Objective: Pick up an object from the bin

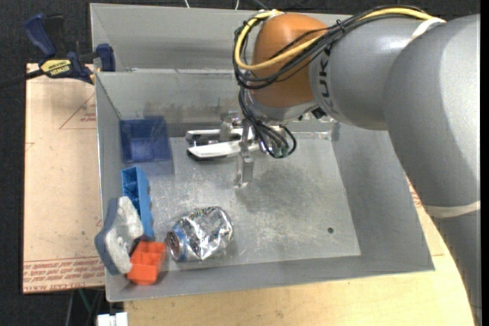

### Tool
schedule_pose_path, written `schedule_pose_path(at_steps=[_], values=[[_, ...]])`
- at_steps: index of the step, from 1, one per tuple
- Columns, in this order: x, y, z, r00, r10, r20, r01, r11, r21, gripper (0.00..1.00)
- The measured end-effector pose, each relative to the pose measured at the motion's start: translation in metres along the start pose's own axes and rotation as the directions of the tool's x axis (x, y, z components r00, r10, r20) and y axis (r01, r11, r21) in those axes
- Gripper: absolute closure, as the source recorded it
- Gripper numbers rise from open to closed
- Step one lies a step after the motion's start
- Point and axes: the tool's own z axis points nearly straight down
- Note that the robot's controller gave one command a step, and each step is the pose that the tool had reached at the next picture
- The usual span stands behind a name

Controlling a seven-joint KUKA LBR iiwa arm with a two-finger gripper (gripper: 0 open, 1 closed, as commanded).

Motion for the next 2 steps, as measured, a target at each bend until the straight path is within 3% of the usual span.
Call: schedule_pose_path(at_steps=[1, 2], values=[[0.0040, -0.0075, 0.0180, 0.998, 0.047, 0.041, -0.047, 0.999, -0.006, 0.00], [-0.0030, -0.0070, 0.0186, 0.994, 0.107, 0.033, -0.107, 0.994, -0.005, 1.00]])
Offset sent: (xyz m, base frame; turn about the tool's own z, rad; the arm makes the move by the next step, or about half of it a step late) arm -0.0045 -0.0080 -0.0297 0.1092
